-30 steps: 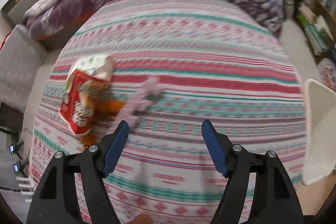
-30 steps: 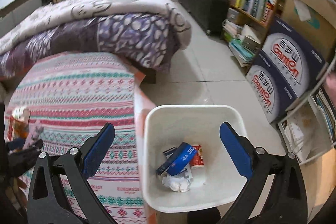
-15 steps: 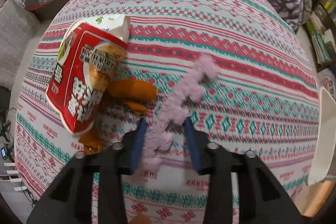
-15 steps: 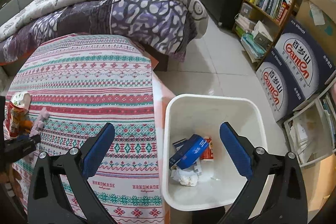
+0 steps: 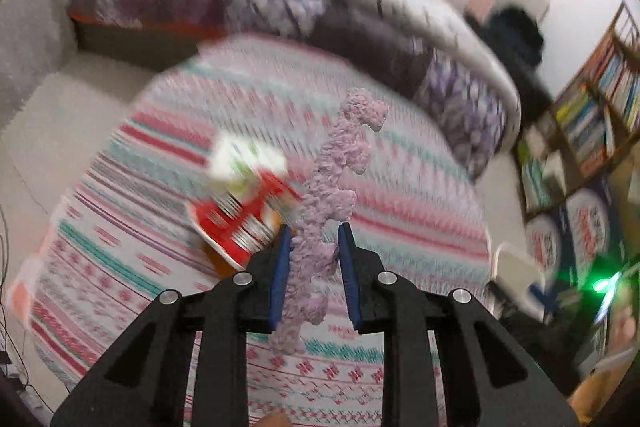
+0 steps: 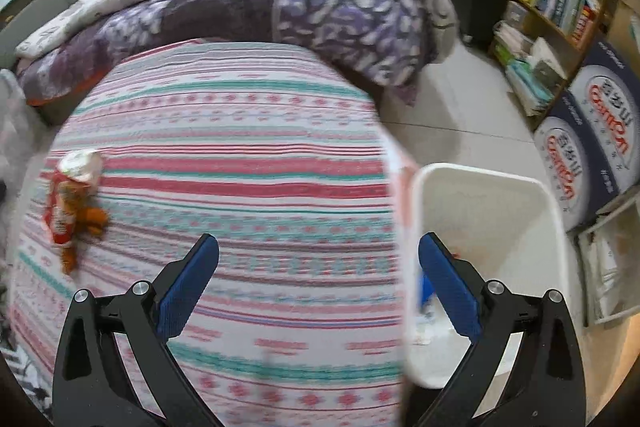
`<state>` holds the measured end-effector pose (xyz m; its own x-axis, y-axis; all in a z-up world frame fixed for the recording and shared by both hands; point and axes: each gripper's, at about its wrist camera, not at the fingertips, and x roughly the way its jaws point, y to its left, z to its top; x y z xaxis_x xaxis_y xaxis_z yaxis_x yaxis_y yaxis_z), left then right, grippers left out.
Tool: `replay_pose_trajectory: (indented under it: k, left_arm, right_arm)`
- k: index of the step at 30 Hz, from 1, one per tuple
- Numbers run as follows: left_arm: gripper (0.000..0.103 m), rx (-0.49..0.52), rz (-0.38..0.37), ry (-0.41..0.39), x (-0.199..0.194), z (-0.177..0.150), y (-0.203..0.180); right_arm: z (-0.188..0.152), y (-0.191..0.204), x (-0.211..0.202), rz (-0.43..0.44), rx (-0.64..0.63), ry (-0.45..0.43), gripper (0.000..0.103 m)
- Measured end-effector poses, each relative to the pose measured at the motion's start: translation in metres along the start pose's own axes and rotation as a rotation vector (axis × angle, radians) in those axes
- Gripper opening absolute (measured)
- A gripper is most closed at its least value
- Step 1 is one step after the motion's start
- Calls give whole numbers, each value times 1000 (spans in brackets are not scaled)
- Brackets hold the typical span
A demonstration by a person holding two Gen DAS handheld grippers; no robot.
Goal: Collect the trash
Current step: 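Grasp the red snack bag with the right tool while the left tool holds the pink strip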
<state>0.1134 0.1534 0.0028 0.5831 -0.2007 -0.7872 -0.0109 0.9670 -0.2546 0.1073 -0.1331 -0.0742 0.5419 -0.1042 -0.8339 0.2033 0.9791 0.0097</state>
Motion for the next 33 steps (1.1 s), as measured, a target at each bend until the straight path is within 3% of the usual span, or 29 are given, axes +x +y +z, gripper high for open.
replay_pose_trajectory:
  k: [6, 9, 13, 19, 23, 25, 26, 30, 33]
  left_arm:
    - [24, -47, 105, -229, -67, 30, 27]
    - [24, -91, 121, -261, -80, 40, 49]
    - [24, -144, 99, -239, -79, 44, 68]
    - [25, -154, 99, -237, -79, 40, 75]
    - [25, -172, 99, -245, -79, 41, 82]
    - [25, -187, 96, -243, -79, 41, 87]
    - [25, -191, 98, -242, -78, 41, 88]
    - [25, -199, 105, -233, -75, 41, 90]
    - [25, -190, 113, -227, -71, 39, 84]
  right_arm:
    - [1, 88, 0, 175, 21, 20, 96]
    - [4, 140, 4, 244, 4, 15, 96]
    - [8, 186, 28, 327, 62, 107, 96]
    - [15, 226, 49, 279, 82, 116, 96]
    - [21, 238, 73, 243, 87, 202, 96]
    - [22, 236, 79, 268, 105, 207, 80]
    - [23, 235, 79, 287, 94, 210, 56]
    - [24, 226, 68, 335, 67, 184, 45]
    - [28, 210, 53, 372, 79, 152, 44]
